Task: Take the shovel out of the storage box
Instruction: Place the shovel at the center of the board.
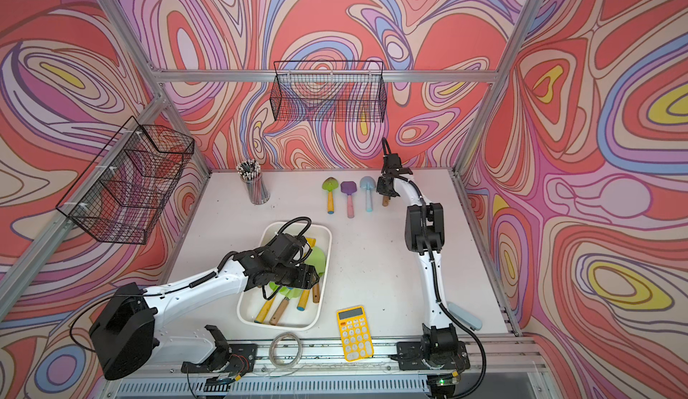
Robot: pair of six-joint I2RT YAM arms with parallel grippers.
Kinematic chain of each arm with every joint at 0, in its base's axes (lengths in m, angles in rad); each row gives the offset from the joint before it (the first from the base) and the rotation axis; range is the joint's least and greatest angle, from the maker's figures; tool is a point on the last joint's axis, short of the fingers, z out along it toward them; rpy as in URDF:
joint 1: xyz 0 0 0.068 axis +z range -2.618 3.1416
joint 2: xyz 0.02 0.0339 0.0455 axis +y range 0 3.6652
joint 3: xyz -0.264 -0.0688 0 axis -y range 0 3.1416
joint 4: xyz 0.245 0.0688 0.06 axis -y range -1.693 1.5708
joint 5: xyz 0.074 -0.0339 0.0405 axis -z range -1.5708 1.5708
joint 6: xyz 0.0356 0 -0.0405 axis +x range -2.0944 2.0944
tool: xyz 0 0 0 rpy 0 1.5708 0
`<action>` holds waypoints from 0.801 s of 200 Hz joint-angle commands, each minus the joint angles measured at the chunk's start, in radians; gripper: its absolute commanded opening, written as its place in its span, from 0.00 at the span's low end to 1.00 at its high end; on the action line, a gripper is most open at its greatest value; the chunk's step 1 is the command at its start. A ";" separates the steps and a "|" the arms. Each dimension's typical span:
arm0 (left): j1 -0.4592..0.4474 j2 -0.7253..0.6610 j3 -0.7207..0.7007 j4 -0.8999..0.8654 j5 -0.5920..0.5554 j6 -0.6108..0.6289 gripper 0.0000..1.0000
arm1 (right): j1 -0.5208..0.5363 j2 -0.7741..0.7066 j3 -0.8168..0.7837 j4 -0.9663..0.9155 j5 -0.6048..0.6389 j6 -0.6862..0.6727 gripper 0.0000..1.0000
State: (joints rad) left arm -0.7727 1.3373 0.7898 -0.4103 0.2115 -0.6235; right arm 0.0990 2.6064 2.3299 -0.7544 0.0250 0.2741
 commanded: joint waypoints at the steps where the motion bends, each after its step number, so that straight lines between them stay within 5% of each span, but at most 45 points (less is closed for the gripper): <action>1: -0.005 0.017 0.016 0.000 -0.005 -0.015 0.72 | 0.001 0.047 0.022 -0.044 -0.027 -0.009 0.23; 112: -0.041 0.080 0.040 0.016 -0.005 -0.025 0.73 | 0.001 0.005 -0.015 -0.026 -0.060 -0.007 0.31; 160: -0.057 0.107 0.050 0.014 -0.023 -0.042 0.69 | 0.002 -0.193 -0.185 0.042 -0.046 0.011 0.37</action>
State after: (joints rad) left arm -0.8131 1.4223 0.8101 -0.4004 0.2024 -0.6445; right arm 0.0990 2.5443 2.2303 -0.7246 -0.0238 0.2779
